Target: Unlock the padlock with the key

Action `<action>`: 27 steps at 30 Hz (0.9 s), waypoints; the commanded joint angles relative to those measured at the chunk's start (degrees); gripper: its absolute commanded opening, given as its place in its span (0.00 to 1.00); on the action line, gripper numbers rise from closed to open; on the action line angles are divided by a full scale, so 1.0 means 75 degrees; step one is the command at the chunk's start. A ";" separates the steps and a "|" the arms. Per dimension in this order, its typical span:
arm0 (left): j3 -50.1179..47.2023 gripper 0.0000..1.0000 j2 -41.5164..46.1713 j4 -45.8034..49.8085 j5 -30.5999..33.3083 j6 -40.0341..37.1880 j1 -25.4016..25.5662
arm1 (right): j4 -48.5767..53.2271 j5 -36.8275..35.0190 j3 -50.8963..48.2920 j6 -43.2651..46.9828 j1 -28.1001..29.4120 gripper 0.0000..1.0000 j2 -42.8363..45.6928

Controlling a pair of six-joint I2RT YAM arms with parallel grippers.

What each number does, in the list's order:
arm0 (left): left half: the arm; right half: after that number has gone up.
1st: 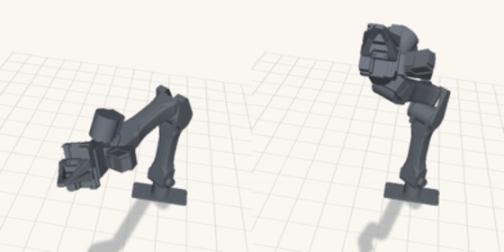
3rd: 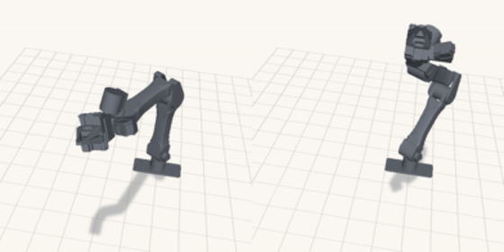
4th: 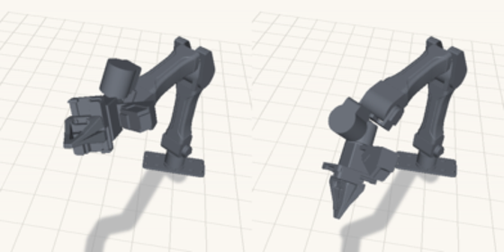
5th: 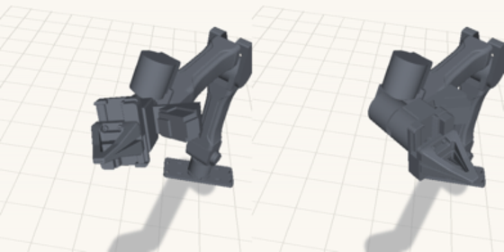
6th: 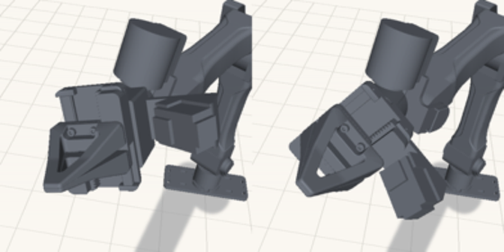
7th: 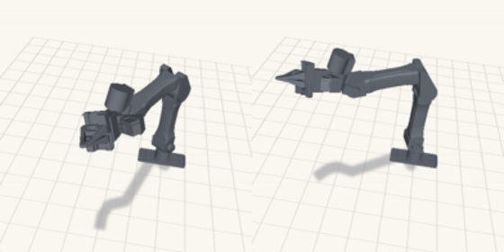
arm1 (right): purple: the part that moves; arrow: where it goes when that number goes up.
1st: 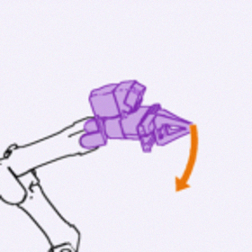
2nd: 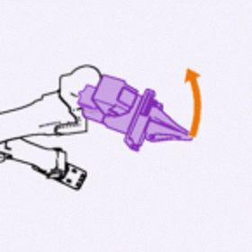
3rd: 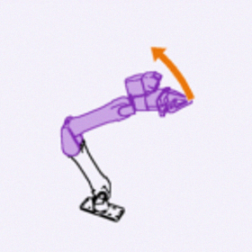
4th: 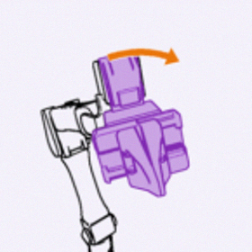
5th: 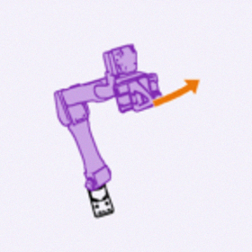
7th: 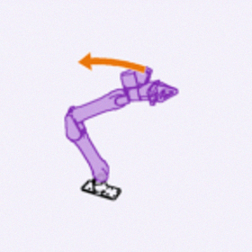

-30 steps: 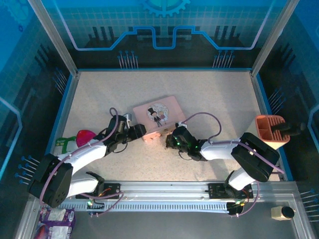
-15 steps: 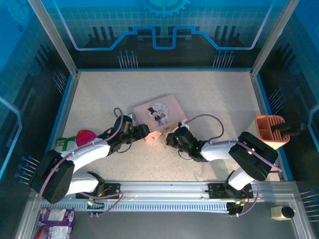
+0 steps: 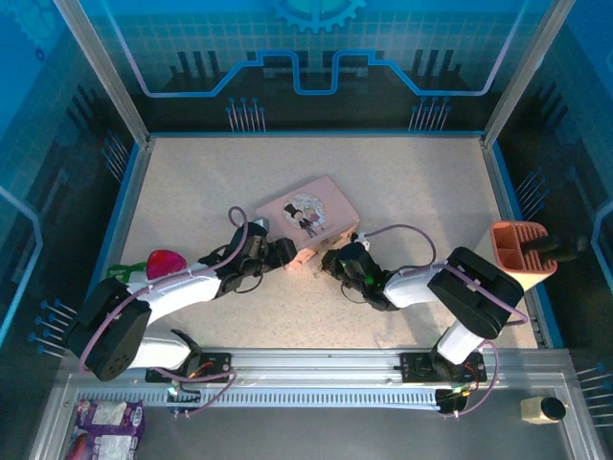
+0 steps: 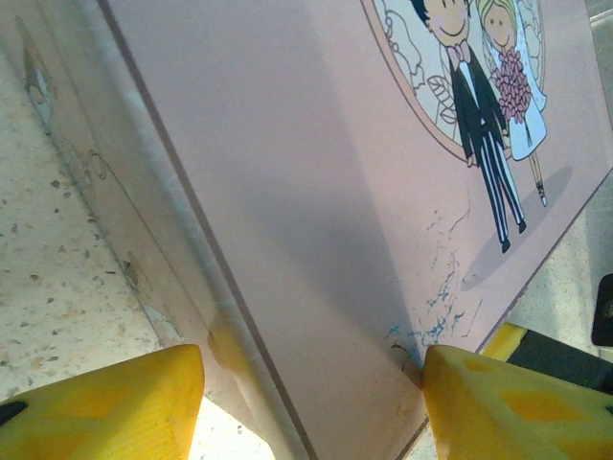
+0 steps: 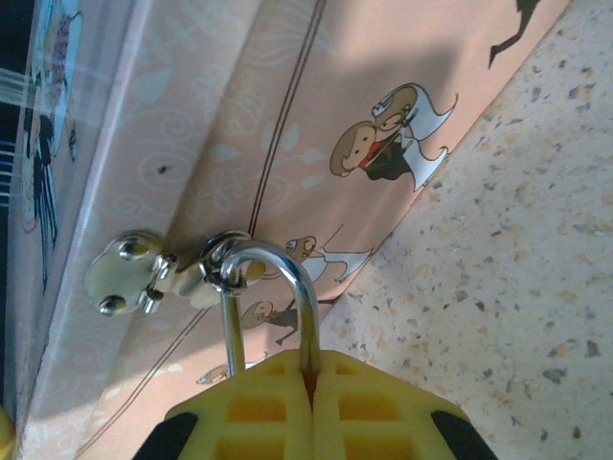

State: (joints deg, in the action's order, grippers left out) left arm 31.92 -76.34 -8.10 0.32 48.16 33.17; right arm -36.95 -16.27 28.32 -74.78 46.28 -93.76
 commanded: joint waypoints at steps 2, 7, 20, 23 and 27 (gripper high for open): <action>0.0082 0.62 -0.0182 0.0388 0.0008 0.0139 0.0307 | -0.1164 -0.0395 -0.0118 -0.0591 -0.0264 0.00 -0.0282; 0.0115 0.62 -0.0173 0.0469 0.0165 0.0193 0.0394 | -0.1016 -0.0559 -0.0071 -0.0634 -0.0433 0.00 -0.0152; 0.0120 0.62 -0.0212 0.0541 0.0389 0.0328 0.0394 | -0.0641 -0.0527 -0.0049 -0.1149 -0.0823 0.00 0.0073; 0.0195 0.62 -0.0309 0.0541 0.0379 0.0339 0.0394 | -0.0721 -0.0493 -0.0082 -0.1299 -0.0868 0.00 0.0003; 0.0232 0.62 -0.0322 0.0561 0.0400 0.0325 0.0394 | -0.0722 -0.0515 -0.0130 -0.1291 -0.0954 0.00 -0.0015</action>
State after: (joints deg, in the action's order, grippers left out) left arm 32.97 -77.38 -7.86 1.32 49.69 35.97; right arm -41.65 -17.80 27.62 -83.18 40.29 -94.43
